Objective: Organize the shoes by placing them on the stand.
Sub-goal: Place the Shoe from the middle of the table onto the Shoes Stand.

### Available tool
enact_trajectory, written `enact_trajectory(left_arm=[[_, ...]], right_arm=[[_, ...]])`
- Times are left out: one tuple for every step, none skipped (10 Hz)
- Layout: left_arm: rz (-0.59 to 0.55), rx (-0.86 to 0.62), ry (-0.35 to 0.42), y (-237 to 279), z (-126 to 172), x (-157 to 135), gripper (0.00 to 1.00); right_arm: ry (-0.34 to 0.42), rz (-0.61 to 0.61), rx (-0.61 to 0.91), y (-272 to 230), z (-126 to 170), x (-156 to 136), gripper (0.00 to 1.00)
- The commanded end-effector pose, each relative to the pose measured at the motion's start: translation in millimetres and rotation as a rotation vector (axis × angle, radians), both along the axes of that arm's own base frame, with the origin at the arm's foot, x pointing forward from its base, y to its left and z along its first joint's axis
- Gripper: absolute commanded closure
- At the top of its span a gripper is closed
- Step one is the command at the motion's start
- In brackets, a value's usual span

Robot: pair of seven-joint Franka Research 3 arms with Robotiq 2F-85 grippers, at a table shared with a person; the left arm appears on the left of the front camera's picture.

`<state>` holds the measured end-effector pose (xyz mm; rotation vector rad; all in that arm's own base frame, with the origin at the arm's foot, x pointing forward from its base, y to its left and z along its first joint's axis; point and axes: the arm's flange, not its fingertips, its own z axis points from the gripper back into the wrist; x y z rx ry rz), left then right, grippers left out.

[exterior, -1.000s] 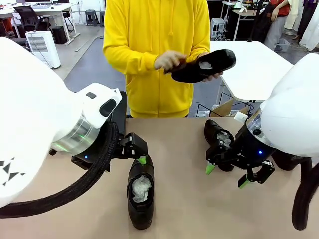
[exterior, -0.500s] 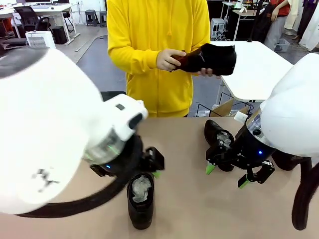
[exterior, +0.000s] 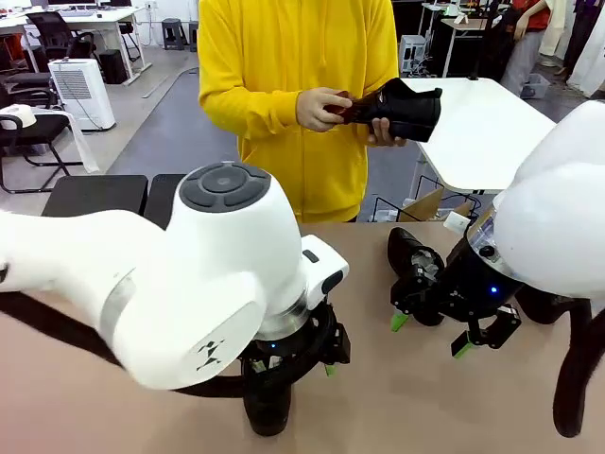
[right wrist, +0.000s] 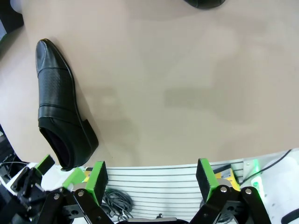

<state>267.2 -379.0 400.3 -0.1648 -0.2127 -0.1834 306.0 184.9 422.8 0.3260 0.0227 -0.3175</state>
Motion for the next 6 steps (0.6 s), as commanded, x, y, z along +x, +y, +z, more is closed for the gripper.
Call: enact_trajectory(left_arm=[[0.08, -0.004, -0.01, -16.5, -9.0, 12.8, 0.0], [0.106, -0.018, -0.003, -17.5, -14.0, 16.3, 0.0], [0.121, -0.033, 0.007, -18.8, -19.4, 19.4, 0.0], [0.134, -0.026, 0.016, -19.5, -24.9, 23.9, 0.0], [0.148, -0.009, 0.015, -20.1, -31.1, 29.7, 0.0], [0.174, 0.009, 0.021, -19.9, -35.7, 34.5, 0.0]], right_arm=[[-0.002, 0.012, -0.01, -2.3, 0.4, 0.9, 0.0], [-0.002, 0.012, -0.01, -2.3, 0.4, 0.9, 0.0], [-0.002, 0.012, -0.01, -2.3, 0.4, 0.9, 0.0], [-0.002, 0.012, -0.01, -2.3, 0.4, 0.9, 0.0], [-0.002, 0.012, -0.01, -2.3, 0.4, 0.9, 0.0], [-0.002, 0.012, -0.01, -2.3, 0.4, 0.9, 0.0]])
